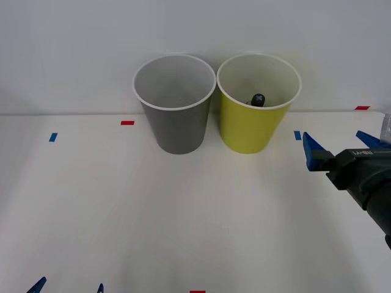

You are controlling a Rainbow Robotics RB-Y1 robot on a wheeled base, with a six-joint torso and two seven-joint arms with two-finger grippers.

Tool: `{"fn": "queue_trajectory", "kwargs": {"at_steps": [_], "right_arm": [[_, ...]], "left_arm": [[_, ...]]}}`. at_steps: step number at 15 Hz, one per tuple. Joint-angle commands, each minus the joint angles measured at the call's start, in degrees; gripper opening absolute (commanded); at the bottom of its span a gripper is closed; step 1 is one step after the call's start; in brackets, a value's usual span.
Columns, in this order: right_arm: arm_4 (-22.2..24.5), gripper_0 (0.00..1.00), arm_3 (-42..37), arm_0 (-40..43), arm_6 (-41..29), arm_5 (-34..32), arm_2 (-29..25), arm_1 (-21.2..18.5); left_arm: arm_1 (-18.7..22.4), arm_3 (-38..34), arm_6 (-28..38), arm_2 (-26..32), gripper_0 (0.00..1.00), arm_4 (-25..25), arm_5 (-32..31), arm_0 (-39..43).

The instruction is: Put cans in the gray bin and PET bottles in the light green bin.

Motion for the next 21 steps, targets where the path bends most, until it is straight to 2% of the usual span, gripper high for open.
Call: {"fn": "queue_trajectory", "kwargs": {"at_steps": [1,3,6,13,17,18,21], "right_arm": [[-3.7,1.00,0.0,3.8,1.4,-14.6,0.9,2.0],[-0.7,1.00,5.9,7.1,6.1,-27.8,3.6,3.3],[1.4,1.00,13.0,13.9,7.0,-42.5,5.4,4.6],[1.9,1.00,24.8,25.7,7.8,-66.0,6.5,3.7],[2.0,1.00,29.0,32.4,10.0,-74.2,8.2,3.3],[1.8,1.00,29.0,35.0,13.1,-75.9,8.8,3.1],[1.1,1.00,29.0,39.5,15.4,-78.5,10.1,2.4]], "left_arm": [[0.0,0.0,0.0,0.0,1.00,0.0,0.0,0.0],[0.0,0.0,0.0,0.0,1.00,0.0,0.0,0.0],[0.0,0.0,0.0,0.0,1.00,0.0,0.0,0.0],[0.0,0.0,0.0,0.0,1.00,0.0,0.0,0.0],[0.0,0.0,0.0,0.0,1.00,0.0,0.0,0.0],[0.0,0.0,0.0,0.0,1.00,0.0,0.0,0.0],[0.0,0.0,0.0,0.0,1.00,0.0,0.0,0.0]]}}
